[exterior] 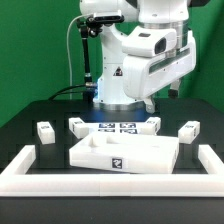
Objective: Assemble desk
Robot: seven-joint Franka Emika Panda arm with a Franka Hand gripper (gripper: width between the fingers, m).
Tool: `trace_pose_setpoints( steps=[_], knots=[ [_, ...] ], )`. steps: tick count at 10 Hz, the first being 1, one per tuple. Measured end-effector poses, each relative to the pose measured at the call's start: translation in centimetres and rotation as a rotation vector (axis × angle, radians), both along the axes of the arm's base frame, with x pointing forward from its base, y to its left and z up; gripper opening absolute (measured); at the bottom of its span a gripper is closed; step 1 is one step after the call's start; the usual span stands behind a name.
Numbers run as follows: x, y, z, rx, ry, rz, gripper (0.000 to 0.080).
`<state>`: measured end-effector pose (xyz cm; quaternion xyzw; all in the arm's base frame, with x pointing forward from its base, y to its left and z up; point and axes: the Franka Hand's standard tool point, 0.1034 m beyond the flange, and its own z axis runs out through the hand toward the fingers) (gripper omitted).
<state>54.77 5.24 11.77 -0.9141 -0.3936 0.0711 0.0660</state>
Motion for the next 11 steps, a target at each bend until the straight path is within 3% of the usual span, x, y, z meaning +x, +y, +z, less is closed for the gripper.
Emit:
trace_pose_setpoints(
  steps=[6,8,10,11],
  knots=[
    [-0.3,-0.2,-0.2,0.001,-0.013,0.049,0.0649],
    [-3.1,-1.3,-0.9,0.007,-0.064,0.183,0.0649],
    [-5.5,-3.1,-2.9,0.029,-0.120,0.375,0.0649],
    [-5.9,-3.8,-3.8,0.021,-0.192,0.443,0.0649]
  ],
)
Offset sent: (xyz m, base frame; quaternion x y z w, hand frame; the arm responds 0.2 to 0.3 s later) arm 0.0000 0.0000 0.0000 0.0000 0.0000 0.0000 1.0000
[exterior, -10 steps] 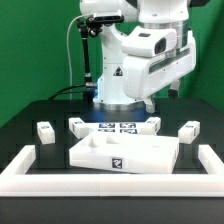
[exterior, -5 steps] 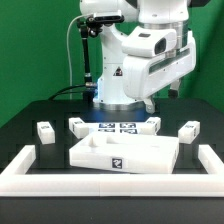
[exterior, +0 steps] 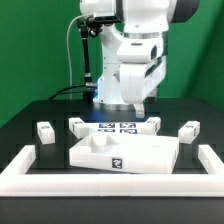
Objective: Assemble desk
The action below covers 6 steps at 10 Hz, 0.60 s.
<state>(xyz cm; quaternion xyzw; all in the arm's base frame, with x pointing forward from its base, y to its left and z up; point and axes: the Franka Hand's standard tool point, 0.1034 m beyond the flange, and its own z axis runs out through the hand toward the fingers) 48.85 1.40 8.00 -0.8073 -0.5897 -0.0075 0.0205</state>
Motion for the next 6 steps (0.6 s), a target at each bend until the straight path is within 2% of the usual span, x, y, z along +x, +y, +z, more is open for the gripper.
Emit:
trace_pose_setpoints(
  steps=[1,3,5,6],
  knots=[
    [-0.8,-0.4,-0.7,-0.001,-0.016,0.014,0.0649],
    [-0.6,-0.3,-0.5,-0.001,0.001,-0.002,0.0649],
    [-0.8,-0.3,-0.9,-0.001,0.001,-0.003,0.0649],
    [-1.5,-0.3,-2.3,0.001,-0.020,-0.003,0.0649]
  ],
)
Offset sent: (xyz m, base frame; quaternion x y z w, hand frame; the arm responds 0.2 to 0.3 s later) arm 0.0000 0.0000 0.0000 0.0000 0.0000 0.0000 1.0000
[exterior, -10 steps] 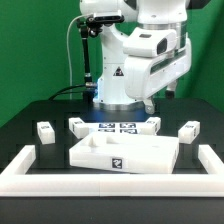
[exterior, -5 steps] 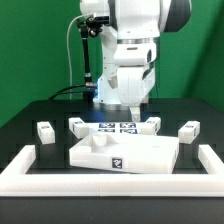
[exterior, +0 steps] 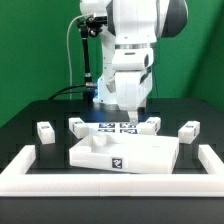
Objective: Assemble desk
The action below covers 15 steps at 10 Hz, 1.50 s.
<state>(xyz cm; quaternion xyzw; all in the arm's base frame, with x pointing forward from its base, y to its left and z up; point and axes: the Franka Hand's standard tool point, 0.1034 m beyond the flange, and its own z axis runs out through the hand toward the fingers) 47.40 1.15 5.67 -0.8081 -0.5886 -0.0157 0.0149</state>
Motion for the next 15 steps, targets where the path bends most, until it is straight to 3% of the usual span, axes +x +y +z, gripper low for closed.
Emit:
trace_pose_setpoints(
  steps=[2,4,8,10,11,12,13,15],
  knots=[
    [-1.0,-0.5,-2.1,0.003,0.015,-0.001,0.0649],
    [-0.9,-1.7,-3.8,0.006,0.019,-0.020,0.0649],
    [-0.8,-1.7,-4.2,0.008,0.022,-0.024,0.0623],
    [-0.8,-1.7,-4.3,0.008,0.022,-0.024,0.0269],
    [-0.8,-1.7,-4.3,0.008,0.023,-0.024,0.0133],
    [-0.8,-1.7,-4.3,0.008,0.023,-0.024,0.0133],
    [-0.8,-1.7,-4.3,0.008,0.023,-0.024,0.0055],
    [-0.8,-1.7,-4.3,0.008,0.023,-0.024,0.0055]
  ],
)
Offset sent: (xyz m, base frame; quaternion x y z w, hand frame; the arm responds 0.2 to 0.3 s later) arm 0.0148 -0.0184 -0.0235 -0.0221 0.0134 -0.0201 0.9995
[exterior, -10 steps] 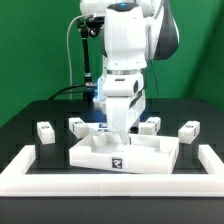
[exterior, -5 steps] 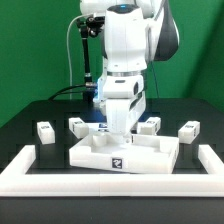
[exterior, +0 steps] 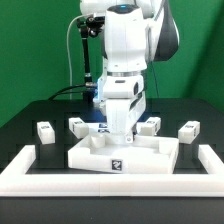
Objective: Assemble desk
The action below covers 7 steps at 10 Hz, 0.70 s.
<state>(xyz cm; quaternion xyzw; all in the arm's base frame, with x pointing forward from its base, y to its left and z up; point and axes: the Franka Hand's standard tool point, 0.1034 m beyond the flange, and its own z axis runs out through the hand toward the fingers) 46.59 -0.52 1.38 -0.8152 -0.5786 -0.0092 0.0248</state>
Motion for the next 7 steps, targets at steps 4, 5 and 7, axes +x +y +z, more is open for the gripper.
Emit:
trace_pose_setpoints(
  steps=[4,5,7],
  knots=[
    [0.1,0.0,0.0,-0.001,-0.003,0.029,0.0055],
    [0.5,-0.2,0.0,-0.003,-0.010,0.083,0.0055],
    [2.5,0.0,0.0,-0.004,-0.039,0.226,0.0057]
  ],
)
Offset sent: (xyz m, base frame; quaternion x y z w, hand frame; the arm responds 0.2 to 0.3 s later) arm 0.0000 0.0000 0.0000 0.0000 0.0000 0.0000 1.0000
